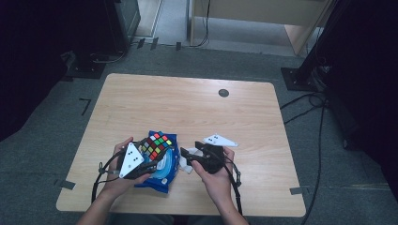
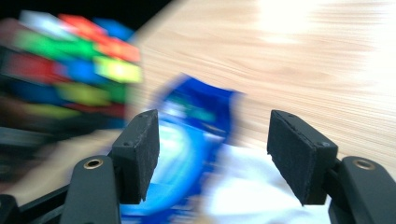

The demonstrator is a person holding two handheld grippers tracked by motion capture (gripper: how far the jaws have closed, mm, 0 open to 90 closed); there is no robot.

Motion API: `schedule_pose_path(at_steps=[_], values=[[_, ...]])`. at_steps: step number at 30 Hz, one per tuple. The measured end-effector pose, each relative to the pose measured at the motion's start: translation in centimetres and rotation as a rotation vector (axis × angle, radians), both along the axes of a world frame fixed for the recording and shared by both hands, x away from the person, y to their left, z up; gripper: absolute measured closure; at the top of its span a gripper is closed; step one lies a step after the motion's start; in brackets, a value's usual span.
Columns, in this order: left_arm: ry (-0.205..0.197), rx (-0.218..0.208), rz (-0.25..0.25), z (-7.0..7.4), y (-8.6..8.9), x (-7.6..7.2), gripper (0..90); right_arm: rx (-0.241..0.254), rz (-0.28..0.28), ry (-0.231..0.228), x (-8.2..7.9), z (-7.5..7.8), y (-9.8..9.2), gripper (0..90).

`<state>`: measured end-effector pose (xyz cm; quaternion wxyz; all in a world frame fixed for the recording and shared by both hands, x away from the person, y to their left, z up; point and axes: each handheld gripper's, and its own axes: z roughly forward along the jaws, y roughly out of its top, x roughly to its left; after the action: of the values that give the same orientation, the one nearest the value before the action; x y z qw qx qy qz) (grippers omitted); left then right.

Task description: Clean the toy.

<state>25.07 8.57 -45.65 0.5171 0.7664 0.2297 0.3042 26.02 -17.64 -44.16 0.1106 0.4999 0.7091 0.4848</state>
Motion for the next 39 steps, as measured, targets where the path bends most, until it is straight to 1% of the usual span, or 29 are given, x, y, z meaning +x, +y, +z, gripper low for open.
schedule_pose_path(at_steps=[3, 4, 5, 7, 9, 11, 12, 14, 15, 16, 18, 20, 21, 22, 23, 24, 26, 27, 28, 29, 30, 32, 33, 34, 36, 39], values=[[0.004, 0.009, -0.013, -0.2, -0.4, -0.1, 33.8, -0.107, -0.060, 0.002, 0.8, -2.6, 0.0, 34.1], [0.004, 0.013, -0.018, -0.3, -0.5, -0.2, 33.8, -0.135, -0.071, 0.001, 1.1, -3.2, 0.0, 34.1], [0.005, 0.017, -0.022, -0.3, -0.6, -0.2, 33.8, -0.174, -0.080, 0.011, 1.4, -4.2, 0.0, 33.8], [0.011, 0.021, -0.028, -0.4, -0.7, -0.2, 33.8, -0.221, -0.087, 0.033, 1.9, -5.5, -0.1, 32.0], [0.013, 0.022, -0.031, -0.5, -0.7, -0.2, 33.7, -0.246, -0.084, 0.056, 2.2, -6.5, -0.2, 31.9], [0.017, 0.026, -0.033, -0.5, -0.7, -0.2, 33.8, -0.266, -0.072, 0.070, 2.3, -7.0, -0.2, 31.8], [0.019, 0.026, -0.032, -0.5, -0.7, -0.2, 33.8, -0.291, -0.064, 0.076, 2.4, -7.3, -0.1, 31.6], [0.018, 0.026, -0.034, -0.5, -0.7, -0.2, 33.7, -0.334, -0.039, 0.056, 2.3, -7.4, -0.1, 33.9], [0.017, 0.026, -0.035, -0.5, -0.7, -0.2, 33.7, -0.339, -0.033, 0.054, 2.3, -7.4, -0.2, 35.2], [0.016, 0.023, -0.037, -0.5, -0.7, -0.2, 33.8, -0.335, -0.033, 0.057, 2.3, -7.3, -0.3, 38.4], [0.017, 0.020, -0.043, -0.4, -0.7, -0.3, 33.8, -0.352, -0.024, 0.036, 2.3, -7.4, -0.6, 46.5], [0.020, 0.012, -0.049, -0.4, -0.7, -0.3, 33.8, -0.354, -0.015, 0.023, 2.3, -7.4, -1.1, 59.1], [0.021, 0.012, -0.052, -0.4, -0.7, -0.3, 33.8, -0.349, -0.005, 0.022, 2.3, -7.4, -1.4, 64.7], [0.022, 0.011, -0.052, -0.4, -0.7, -0.3, 33.8, -0.348, 0.003, 0.019, 2.4, -7.3, -1.8, 75.8], [0.025, 0.011, -0.054, -0.4, -0.7, -0.3, 33.8, -0.341, 0.004, 0.031, 2.4, -7.3, -2.1, 81.1], [0.028, 0.011, -0.056, -0.5, -0.7, -0.3, 33.8, -0.329, 0.006, 0.048, 2.4, -7.2, -2.4, 84.5], [0.028, 0.013, -0.060, -0.5, -0.8, -0.4, 33.8, -0.301, 0.009, 0.061, 2.6, -7.0, -2.7, 86.7], [0.029, 0.013, -0.064, -0.6, -0.9, -0.4, 33.8, -0.268, 0.008, 0.053, 2.5, -6.7, -2.8, 86.9], [0.032, 0.015, -0.069, -0.6, -1.1, -0.4, 33.8, -0.225, 0.011, 0.030, 2.4, -6.1, -2.9, 87.0], [0.033, 0.013, -0.074, -0.7, -1.2, -0.5, 33.8, -0.163, 0.025, -0.008, 2.1, -5.2, -2.9, 87.0], [0.033, 0.018, -0.081, -0.8, -1.3, -0.5, 33.8, -0.128, 0.031, -0.030, 1.8, -4.5, -2.8, 87.0], [0.032, 0.027, -0.096, -0.9, -1.7, -0.7, 33.8, -0.057, 0.056, -0.107, 1.0, -2.7, -2.4, 87.0], [0.032, 0.032, -0.107, -0.9, -1.9, -0.9, 33.8, -0.030, 0.066, -0.136, 0.6, -1.9, -2.1, 87.0], [0.031, 0.033, -0.118, -1.0, -2.2, -1.0, 33.8, -0.014, 0.071, -0.162, 0.3, -1.3, -1.8, 86.9], [0.028, 0.039, -0.140, -1.0, -2.6, -1.3, 33.8, 0.022, 0.088, -0.188, -0.2, -0.4, -1.2, 86.9], [0.024, 0.049, -0.159, -1.1, -3.1, -1.6, 33.8, 0.076, 0.134, -0.178, -0.5, 0.0, -0.5, 86.9]])
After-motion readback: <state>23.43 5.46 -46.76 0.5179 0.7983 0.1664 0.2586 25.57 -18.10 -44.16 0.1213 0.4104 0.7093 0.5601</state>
